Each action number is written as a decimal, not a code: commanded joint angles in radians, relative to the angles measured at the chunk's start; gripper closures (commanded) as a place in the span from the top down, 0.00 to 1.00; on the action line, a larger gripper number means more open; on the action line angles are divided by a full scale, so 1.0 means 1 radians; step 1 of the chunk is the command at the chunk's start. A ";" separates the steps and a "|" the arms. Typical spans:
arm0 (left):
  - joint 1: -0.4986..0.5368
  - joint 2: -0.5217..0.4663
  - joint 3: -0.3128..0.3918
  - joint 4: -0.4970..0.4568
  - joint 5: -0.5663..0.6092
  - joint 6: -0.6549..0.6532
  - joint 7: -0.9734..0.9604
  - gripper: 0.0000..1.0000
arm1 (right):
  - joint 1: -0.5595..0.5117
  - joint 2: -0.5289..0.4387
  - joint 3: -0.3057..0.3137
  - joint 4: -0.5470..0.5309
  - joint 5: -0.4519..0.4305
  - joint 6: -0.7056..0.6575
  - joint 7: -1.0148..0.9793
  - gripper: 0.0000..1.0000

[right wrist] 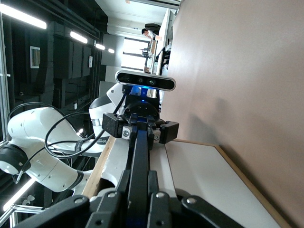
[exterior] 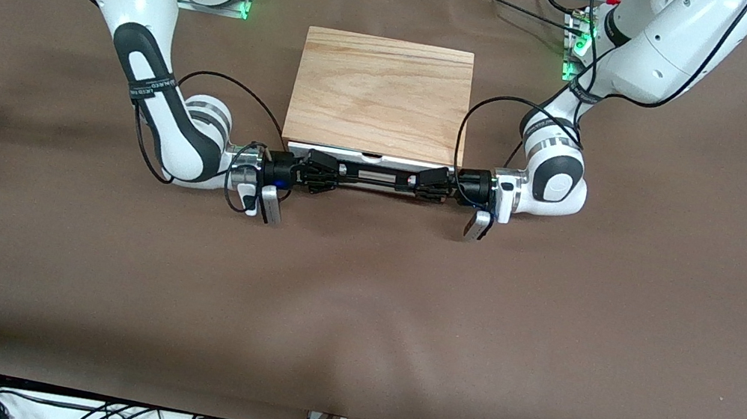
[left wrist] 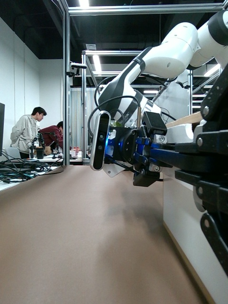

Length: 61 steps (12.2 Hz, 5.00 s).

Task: Pull top drawer with both arms simultaneously
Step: 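Pull the drawer out of the box with both grippers together, then open both grippers and draw them back from the handle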

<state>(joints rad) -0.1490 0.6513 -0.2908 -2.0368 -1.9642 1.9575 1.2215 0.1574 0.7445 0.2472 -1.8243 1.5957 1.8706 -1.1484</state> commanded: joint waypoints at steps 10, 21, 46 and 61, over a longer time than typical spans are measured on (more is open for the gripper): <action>-0.032 0.053 0.013 0.121 0.014 0.129 -0.213 0.00 | -0.032 0.096 -0.045 0.276 0.020 0.022 0.179 0.00; -0.024 0.087 0.071 0.276 0.142 0.212 -0.451 0.00 | -0.032 0.187 -0.085 0.424 0.018 0.024 0.207 0.00; 0.014 0.219 0.145 0.412 0.177 0.069 -0.546 1.00 | -0.021 0.266 -0.125 0.539 0.015 0.027 0.203 1.00; 0.045 -0.303 0.216 0.164 1.168 0.083 -0.911 1.00 | -0.071 0.093 -0.126 0.539 -0.672 0.160 0.547 1.00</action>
<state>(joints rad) -0.1077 0.4710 -0.0770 -1.7846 -0.9301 2.0303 0.3709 0.0950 0.8742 0.1172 -1.2696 1.0095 2.0232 -0.6610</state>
